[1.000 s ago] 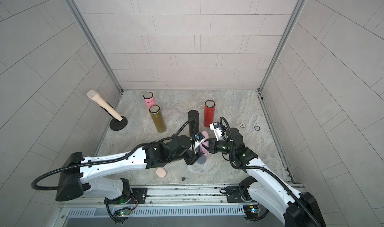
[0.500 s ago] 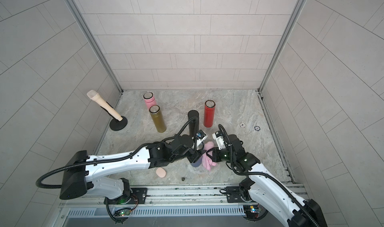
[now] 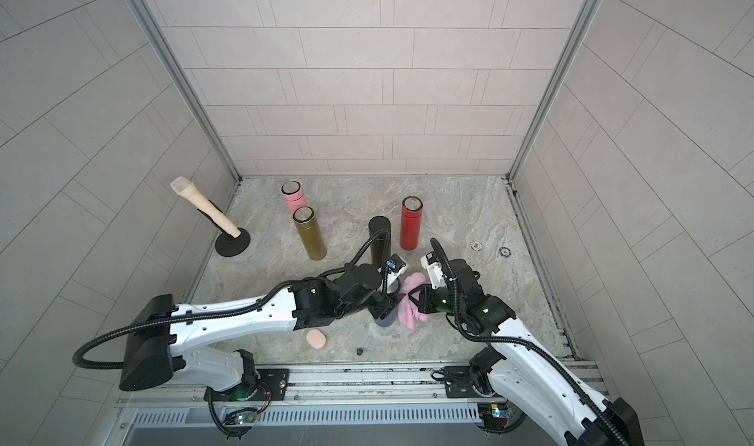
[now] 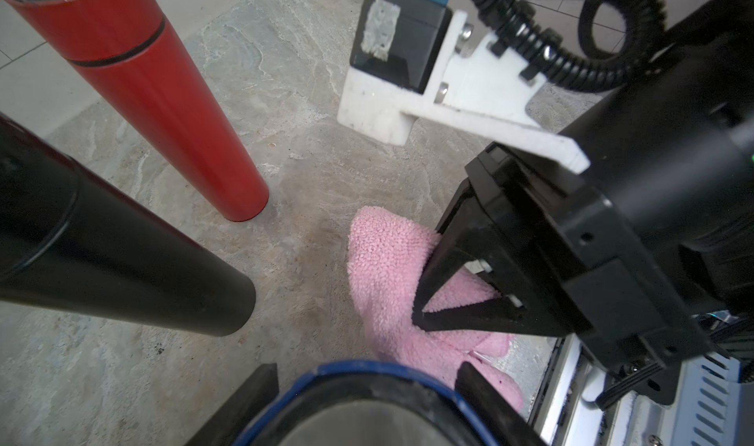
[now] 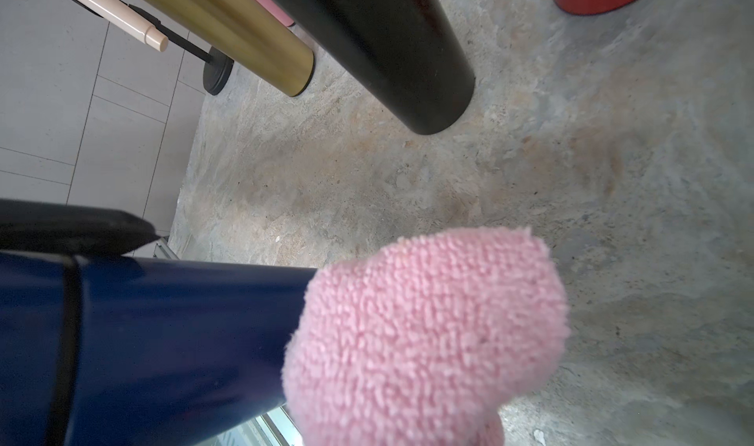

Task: Wipe the surface of the thermos
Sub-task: Wipe the dirt from the surface of the thermos.

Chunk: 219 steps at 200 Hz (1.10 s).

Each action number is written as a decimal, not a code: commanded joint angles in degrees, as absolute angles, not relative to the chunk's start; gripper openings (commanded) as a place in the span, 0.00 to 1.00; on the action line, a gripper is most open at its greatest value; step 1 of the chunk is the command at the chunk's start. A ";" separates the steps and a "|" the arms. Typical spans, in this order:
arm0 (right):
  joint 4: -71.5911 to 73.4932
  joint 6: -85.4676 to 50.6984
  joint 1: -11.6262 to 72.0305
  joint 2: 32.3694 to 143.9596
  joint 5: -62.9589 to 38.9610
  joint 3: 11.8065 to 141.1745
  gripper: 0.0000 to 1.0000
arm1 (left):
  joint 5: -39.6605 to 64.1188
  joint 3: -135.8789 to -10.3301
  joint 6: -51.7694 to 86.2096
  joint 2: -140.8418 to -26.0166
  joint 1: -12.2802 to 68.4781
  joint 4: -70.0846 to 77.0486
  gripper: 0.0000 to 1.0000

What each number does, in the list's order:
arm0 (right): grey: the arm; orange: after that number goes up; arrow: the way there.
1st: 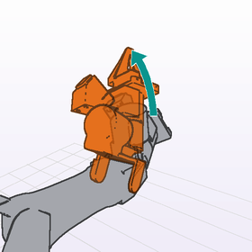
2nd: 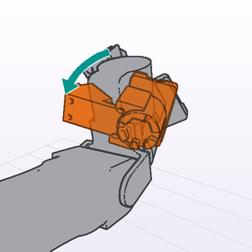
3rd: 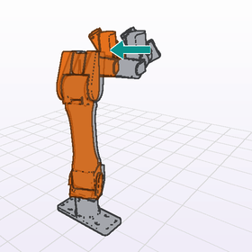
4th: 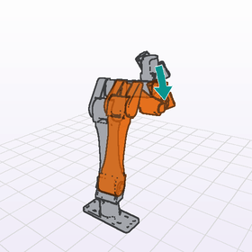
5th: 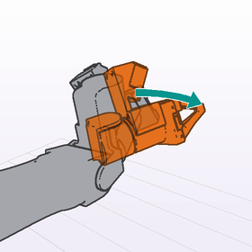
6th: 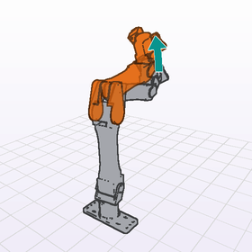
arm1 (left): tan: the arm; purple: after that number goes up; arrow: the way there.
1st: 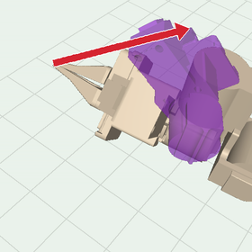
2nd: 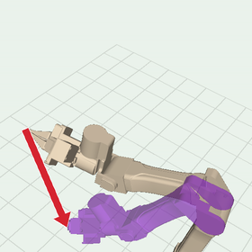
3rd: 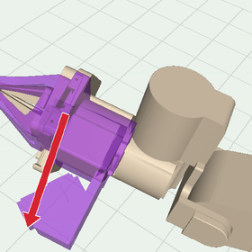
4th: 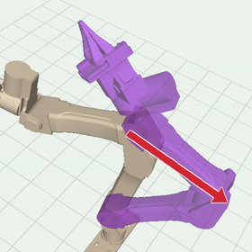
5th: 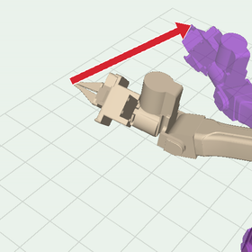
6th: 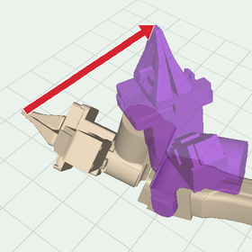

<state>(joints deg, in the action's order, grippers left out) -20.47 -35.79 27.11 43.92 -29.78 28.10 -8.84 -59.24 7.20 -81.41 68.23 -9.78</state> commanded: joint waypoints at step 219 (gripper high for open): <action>-11.89 -39.68 29.44 36.46 -28.32 22.75 0.00 | -21.08 -64.05 32.82 -83.10 68.37 -3.88 0.00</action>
<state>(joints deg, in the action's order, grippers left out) -14.00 -38.04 28.36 39.31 -30.74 25.98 -15.66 -58.61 20.93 -81.84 68.01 -7.42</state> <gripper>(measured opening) 0.111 0.678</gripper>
